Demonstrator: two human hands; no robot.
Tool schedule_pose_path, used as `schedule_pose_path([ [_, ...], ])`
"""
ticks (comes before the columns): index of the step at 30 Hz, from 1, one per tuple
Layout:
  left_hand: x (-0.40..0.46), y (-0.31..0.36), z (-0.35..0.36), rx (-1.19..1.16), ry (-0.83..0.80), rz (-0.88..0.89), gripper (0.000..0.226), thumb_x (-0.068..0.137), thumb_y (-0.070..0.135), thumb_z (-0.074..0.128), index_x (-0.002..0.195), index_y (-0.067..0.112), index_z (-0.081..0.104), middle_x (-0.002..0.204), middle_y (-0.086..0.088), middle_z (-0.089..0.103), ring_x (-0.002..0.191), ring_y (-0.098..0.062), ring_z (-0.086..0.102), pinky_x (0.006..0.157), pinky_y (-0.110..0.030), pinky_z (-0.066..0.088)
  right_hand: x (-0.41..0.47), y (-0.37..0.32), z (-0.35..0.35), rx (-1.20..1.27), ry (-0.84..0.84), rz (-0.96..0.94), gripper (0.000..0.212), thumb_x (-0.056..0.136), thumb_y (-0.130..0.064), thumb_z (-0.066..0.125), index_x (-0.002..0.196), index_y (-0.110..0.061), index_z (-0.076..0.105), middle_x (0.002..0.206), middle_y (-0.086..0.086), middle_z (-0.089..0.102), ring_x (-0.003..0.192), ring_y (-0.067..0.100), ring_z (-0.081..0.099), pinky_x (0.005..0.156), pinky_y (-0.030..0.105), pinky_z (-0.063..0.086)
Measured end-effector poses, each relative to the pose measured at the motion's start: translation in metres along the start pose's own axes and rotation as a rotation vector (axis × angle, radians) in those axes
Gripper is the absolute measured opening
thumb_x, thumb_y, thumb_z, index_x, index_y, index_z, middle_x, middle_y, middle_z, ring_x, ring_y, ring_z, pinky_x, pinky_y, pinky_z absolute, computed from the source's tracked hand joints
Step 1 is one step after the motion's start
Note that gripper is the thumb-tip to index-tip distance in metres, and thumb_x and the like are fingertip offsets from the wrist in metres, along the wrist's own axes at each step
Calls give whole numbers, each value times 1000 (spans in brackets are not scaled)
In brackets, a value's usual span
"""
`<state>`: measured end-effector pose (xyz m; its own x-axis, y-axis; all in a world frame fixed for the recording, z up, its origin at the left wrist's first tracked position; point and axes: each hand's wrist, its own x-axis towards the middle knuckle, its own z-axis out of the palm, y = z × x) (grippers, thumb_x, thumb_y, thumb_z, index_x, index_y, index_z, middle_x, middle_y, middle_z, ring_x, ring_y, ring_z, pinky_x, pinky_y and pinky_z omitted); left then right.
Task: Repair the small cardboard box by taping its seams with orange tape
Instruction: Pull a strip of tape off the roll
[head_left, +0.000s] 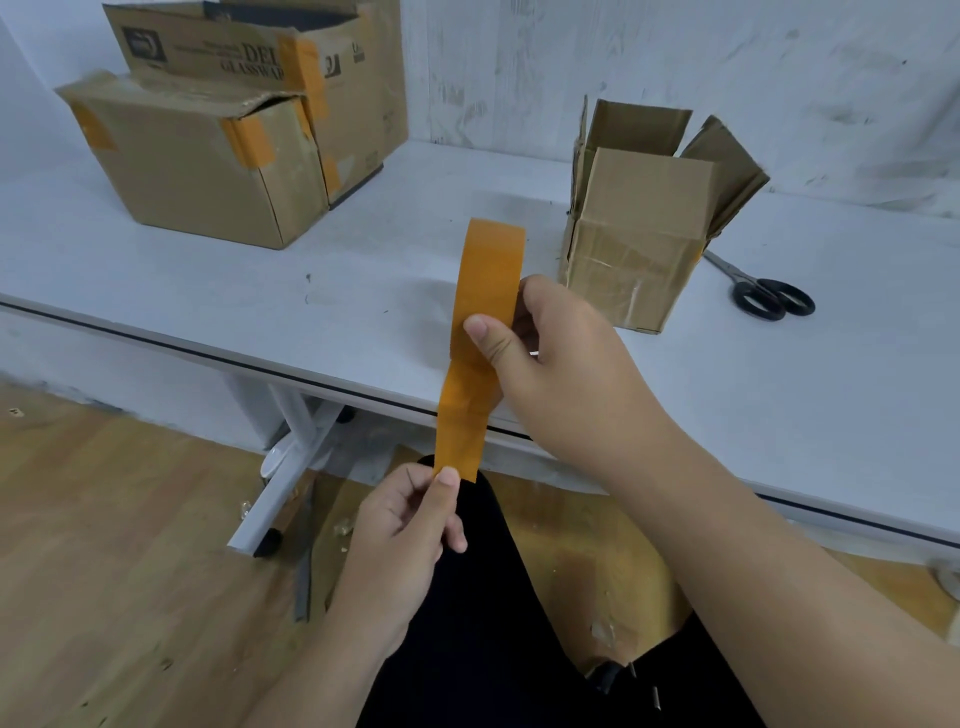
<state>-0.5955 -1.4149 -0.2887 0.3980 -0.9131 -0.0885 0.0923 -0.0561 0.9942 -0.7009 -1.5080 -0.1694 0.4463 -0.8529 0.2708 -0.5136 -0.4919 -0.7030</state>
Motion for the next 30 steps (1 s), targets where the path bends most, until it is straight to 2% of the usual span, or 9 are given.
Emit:
schedule_pose_path([
  [6, 9, -9, 3, 34, 21, 41, 27, 91, 31, 54, 69, 16, 55, 57, -9, 57, 44, -4, 46, 58, -25, 37, 1, 0, -2, 33, -47, 11, 30, 95, -44, 51, 97, -14, 56, 89, 4, 65, 78, 16, 62, 70, 34, 54],
  [10, 11, -12, 9, -59, 20, -10, 28, 90, 35, 53, 68, 18, 56, 59, -10, 54, 45, -8, 43, 52, -25, 36, 1, 4, -4, 88, -62, 27, 33, 93, -46, 53, 95, -13, 58, 90, 5, 66, 81, 18, 64, 76, 42, 55],
  [15, 15, -11, 20, -99, 40, 1, 32, 83, 44, 52, 78, 12, 57, 64, -9, 53, 48, -7, 45, 46, -19, 35, 3, 4, -3, 110, -84, 35, 31, 93, -46, 53, 96, -16, 60, 90, 2, 68, 82, 15, 65, 77, 42, 56],
  [20, 26, -9, 25, -103, 46, 2, 33, 84, 44, 53, 81, 12, 58, 62, -3, 57, 50, -8, 48, 48, -19, 38, 3, 3, -5, 128, -119, 48, 30, 92, -44, 54, 97, -15, 62, 92, 5, 69, 83, 18, 66, 77, 46, 56],
  [23, 25, -13, 23, -259, 39, -89, 24, 86, 36, 56, 77, 14, 60, 65, -2, 56, 57, -14, 52, 48, -22, 38, 0, 2, -6, 147, -137, 40, 32, 90, -40, 55, 98, -10, 62, 95, 11, 68, 84, 24, 66, 76, 51, 55],
  [26, 22, -16, 21, -477, 14, -180, 20, 88, 21, 57, 69, 13, 58, 65, -6, 50, 57, -17, 51, 47, -26, 37, -1, 2, -6, 176, -137, 31, 31, 90, -34, 54, 98, -4, 61, 93, 16, 67, 82, 29, 65, 72, 52, 54],
  [30, 19, -15, 20, -563, -5, -204, 14, 78, 20, 62, 67, 12, 59, 63, -5, 49, 53, -15, 51, 47, -27, 40, -2, 3, -4, 186, -124, 27, 30, 87, -34, 54, 98, -6, 61, 95, 12, 68, 85, 27, 65, 75, 51, 54],
])
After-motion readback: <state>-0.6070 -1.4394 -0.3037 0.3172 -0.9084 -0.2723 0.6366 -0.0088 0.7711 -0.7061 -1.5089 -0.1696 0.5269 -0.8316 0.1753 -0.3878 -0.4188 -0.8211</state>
